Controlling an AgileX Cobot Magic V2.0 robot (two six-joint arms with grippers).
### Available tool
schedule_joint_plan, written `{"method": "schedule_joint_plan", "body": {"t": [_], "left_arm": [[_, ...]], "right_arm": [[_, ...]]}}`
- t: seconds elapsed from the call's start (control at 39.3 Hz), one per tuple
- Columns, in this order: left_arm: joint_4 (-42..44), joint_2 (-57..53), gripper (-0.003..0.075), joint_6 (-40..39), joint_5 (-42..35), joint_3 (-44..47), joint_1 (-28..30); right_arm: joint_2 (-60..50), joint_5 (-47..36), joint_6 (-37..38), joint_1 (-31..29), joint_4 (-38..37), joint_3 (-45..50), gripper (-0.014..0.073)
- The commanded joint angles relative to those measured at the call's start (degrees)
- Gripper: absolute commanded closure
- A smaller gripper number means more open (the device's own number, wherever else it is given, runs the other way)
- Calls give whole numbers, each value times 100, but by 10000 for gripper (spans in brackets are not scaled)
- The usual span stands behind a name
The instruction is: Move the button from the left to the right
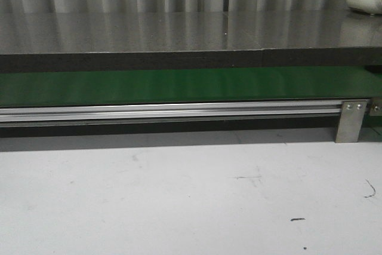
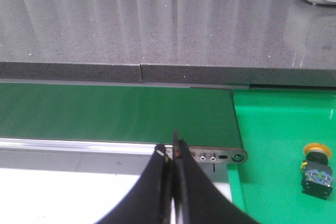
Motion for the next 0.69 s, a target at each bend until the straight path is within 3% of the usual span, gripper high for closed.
{"method": "schedule_joint_plan", "body": {"t": [0.0,0.28,0.46,0.66], "left_arm": [[-12,-104,741,-71,-519,162,-12],[-12,-104,741,-71,-519,162,-12],[-12,-104,741,-71,-519,162,-12],[-12,-92,741,-71,-508,162,-12]], "right_arm": [[-21,-796,-32,1,-79,222,661],[-1078,-1448,-26,1,-107,1827,661],[-1829,-706,-26,-4,-107,1857,661],[-1951,-755,-26,-8,-107,1857,661]]}}
